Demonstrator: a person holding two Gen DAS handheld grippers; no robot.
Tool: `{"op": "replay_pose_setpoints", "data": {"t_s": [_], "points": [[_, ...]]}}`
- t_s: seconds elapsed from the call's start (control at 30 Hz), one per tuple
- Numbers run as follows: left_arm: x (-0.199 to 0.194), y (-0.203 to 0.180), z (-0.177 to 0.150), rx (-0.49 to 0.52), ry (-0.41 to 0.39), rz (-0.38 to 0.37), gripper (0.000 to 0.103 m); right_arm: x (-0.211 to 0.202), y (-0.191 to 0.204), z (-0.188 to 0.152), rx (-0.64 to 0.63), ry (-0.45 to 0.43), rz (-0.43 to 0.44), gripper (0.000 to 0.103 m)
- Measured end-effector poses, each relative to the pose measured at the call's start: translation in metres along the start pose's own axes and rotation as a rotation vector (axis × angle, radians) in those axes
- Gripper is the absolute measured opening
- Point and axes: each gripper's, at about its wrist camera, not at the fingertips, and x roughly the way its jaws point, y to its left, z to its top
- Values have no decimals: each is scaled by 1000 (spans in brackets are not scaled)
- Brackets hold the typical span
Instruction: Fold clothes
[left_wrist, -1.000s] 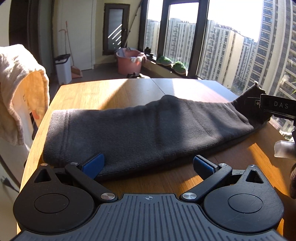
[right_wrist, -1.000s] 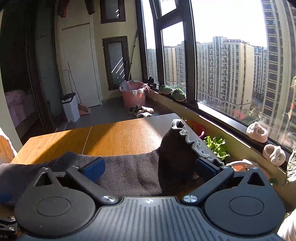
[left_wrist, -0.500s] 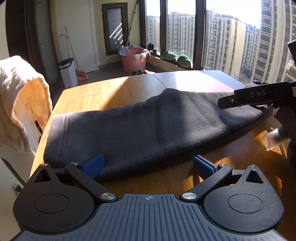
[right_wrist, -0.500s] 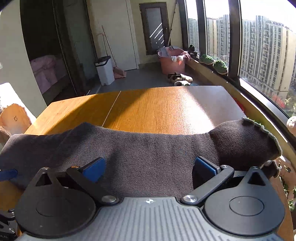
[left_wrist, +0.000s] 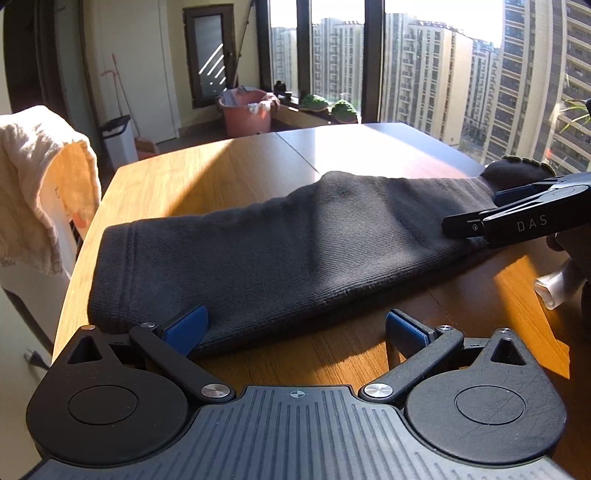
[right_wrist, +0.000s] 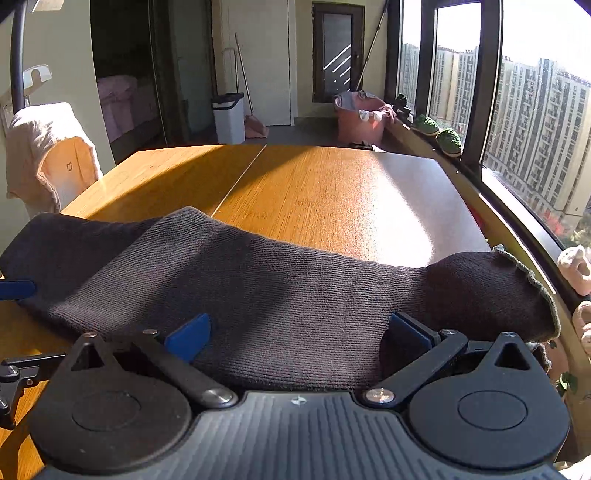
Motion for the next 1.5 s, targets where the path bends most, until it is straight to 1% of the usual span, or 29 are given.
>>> {"op": "replay_pose_setpoints", "data": {"t_s": [0.07, 0.17, 0.3, 0.6, 0.83, 1.07, 1.13, 1.17, 1.27, 1.3, 1.33, 1.37, 1.4, 1.43, 1.47, 1.5], "points": [[-9, -5, -8, 11, 2, -6, 103, -7, 0, -6, -16, -3, 8, 103], [-10, -6, -9, -2, -1, -5, 103, -6, -3, -2, -26, 4, 9, 103], [-8, -5, -7, -29, -10, -8, 103, -5, -3, 0, -10, 3, -1, 103], [-9, 0, -9, -69, -30, -43, 103, -11, 2, -9, 23, 0, -37, 103], [-7, 1, -7, -74, -32, -46, 103, -13, 3, -11, 28, -3, -40, 103], [-6, 2, -8, -61, -36, -57, 103, -12, 1, -9, 17, -4, -23, 103], [-14, 10, -9, -53, -59, -61, 103, -17, 5, -5, -15, -23, 18, 103], [-21, 15, -9, -40, -78, -44, 103, -21, 9, -4, -48, -46, 48, 103], [-43, 31, -11, 37, -146, 68, 103, -41, 48, 0, -285, -176, 124, 103], [-49, 34, -13, 76, -163, 125, 103, -46, 61, 0, -347, -205, 161, 99], [-54, 36, -14, 129, -174, 202, 103, -47, 73, 0, -393, -215, 209, 94], [-57, 38, -16, 175, -184, 262, 103, -44, 86, -1, -434, -197, 260, 90], [-60, 39, -17, 206, -187, 292, 103, -41, 99, -3, -475, -175, 310, 82], [-63, 40, -19, 231, -187, 308, 103, -37, 113, -5, -516, -154, 361, 71], [-66, 42, -21, 252, -185, 315, 103, -33, 121, -7, -544, -135, 383, 64], [-69, 43, -22, 266, -182, 314, 103, -29, 130, -10, -571, -117, 402, 46]]}}
